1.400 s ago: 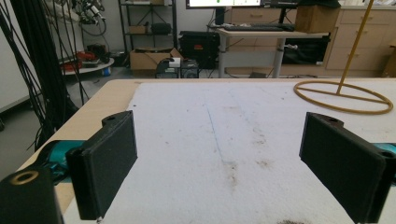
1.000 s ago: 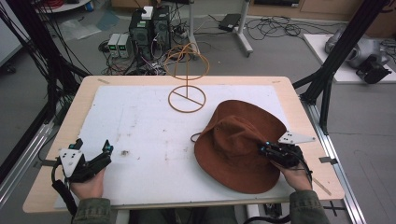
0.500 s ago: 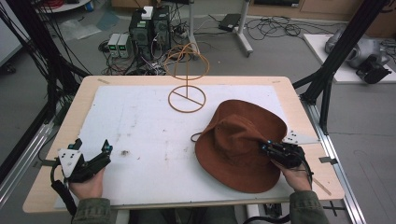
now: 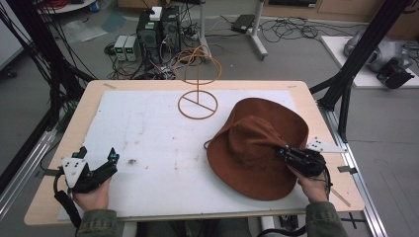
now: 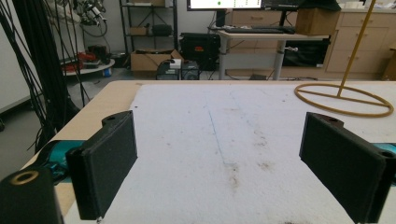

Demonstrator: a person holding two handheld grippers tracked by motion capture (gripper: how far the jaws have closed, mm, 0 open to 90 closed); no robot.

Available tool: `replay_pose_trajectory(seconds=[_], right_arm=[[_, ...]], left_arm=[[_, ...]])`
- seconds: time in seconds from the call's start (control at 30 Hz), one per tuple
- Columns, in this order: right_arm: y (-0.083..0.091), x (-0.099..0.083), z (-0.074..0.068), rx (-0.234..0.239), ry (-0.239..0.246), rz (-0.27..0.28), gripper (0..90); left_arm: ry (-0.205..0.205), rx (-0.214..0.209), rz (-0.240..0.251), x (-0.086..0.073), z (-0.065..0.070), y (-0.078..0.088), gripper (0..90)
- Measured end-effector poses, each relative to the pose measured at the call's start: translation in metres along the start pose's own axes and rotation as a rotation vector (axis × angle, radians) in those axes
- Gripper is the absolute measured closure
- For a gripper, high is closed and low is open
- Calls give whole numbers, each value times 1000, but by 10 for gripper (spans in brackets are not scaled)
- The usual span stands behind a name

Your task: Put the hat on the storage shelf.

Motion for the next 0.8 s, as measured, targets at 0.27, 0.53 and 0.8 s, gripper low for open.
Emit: replay_pose_trajectory(seconds=[0.27,0.53,0.8], right_arm=[[3,11,-7,41,-71,113,880],[9,19,-14,90,-148,225,880],[9,24,-20,81,-153,302,879]], left_arm=[[3,1,0,0,-1,0,114],[4,4,1,0,-1,1,114],[7,3,2,0,-1,1,114]])
Point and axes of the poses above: each handheld gripper's, and its own axes: y roughly backward along the jaws, x roughly out of its top, z roughly to its right, the point moved 4 cm from there along -y, roughly forward along the jaws, and after that the axes turned 10 degrees about -y, right-handed, at the moved point
